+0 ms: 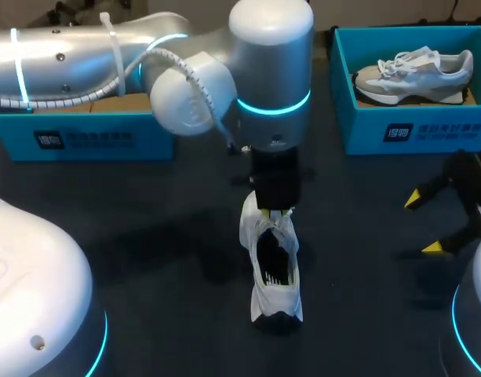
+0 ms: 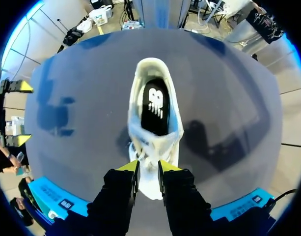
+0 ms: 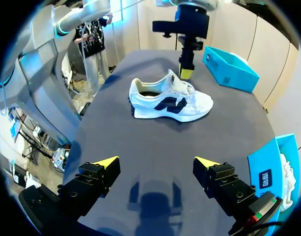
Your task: Take the shoe out of the shoebox, open the shoe tongue, remove and reinsert the insole, then place the shoe into the shoebox
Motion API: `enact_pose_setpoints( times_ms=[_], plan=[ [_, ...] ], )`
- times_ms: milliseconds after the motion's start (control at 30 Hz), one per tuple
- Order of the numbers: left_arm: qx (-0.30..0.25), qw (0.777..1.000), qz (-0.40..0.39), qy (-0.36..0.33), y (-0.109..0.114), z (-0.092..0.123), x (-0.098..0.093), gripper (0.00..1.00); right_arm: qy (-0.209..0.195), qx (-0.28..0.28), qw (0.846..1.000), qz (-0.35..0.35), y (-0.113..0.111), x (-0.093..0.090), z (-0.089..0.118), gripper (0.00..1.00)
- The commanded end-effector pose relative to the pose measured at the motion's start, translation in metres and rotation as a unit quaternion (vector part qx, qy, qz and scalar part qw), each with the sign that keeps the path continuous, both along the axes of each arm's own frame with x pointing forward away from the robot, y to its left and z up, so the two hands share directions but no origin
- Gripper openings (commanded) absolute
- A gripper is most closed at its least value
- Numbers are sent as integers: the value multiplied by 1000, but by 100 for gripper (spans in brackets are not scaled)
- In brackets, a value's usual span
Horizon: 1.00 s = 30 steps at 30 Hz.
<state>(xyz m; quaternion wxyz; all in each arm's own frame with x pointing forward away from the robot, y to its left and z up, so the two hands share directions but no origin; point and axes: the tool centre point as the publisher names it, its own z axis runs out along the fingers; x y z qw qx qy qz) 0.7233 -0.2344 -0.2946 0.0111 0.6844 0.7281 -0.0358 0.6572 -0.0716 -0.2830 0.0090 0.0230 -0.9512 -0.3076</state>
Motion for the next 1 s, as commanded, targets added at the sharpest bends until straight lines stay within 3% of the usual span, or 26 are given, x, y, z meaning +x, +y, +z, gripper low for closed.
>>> enact_pose_setpoints(
  times_ms=[33,233,600,1000],
  plan=[
    [4,1000,0,11,-7,1,7,24,-1,-1,1000,-1,0,-1,0,100],
    [16,999,-12,28,-12,-20,-7,14,-1,-1,1000,-1,0,-1,0,100],
    [17,998,-22,54,14,-42,-43,18,-1,-1,1000,-1,0,-1,0,100],
    [5,999,-21,39,9,-22,-46,18,-1,-1,1000,-1,0,-1,0,100]
  ],
)
